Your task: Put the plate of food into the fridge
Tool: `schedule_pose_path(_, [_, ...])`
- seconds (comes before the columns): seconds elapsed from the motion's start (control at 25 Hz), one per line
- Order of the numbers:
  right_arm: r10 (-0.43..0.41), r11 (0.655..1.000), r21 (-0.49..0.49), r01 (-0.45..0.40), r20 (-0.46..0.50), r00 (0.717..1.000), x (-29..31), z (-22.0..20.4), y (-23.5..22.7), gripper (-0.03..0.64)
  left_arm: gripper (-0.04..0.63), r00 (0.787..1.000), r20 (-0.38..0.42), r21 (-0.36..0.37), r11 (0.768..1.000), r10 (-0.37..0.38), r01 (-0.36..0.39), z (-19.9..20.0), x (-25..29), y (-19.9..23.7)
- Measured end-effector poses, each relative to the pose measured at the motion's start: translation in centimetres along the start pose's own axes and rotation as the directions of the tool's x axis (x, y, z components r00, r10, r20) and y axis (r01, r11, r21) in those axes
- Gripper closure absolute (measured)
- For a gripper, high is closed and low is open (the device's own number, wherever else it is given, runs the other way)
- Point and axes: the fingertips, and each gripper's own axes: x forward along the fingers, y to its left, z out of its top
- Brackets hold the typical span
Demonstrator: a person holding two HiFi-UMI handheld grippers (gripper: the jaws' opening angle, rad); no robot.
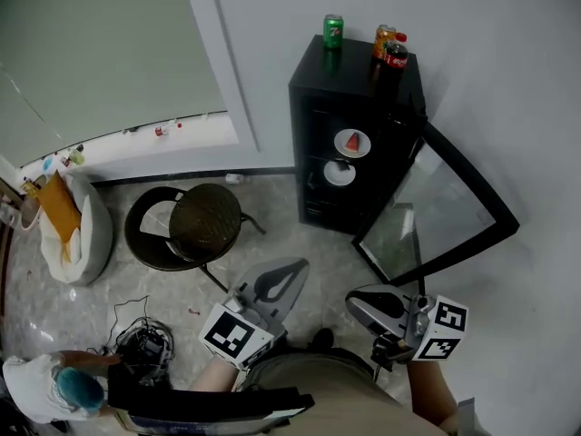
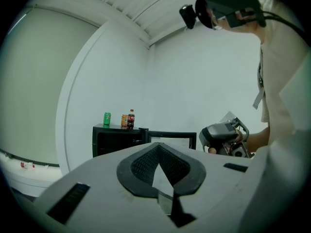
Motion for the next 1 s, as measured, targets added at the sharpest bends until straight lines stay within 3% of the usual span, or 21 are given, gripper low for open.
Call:
schedule_pose_path(0.32, [-0.011, 1.0, -0.004, 0.011, -0.031, 0.999, 3.0, -0.9, 0.6, 0.595, 0.586, 0.999, 0.021, -0.037, 0.999, 0.035, -0.034, 0.0, -2.8, 3.0])
schedule_pose_path(1.0, [-0.06, 0.998, -0.036, 0.059, -0.028, 0.998, 5.8, -2.2, 1.5, 0.597, 0.585, 0.999, 0.014, -0.033, 0.999, -0.037, 0.038, -0.1, -4.2, 4.5])
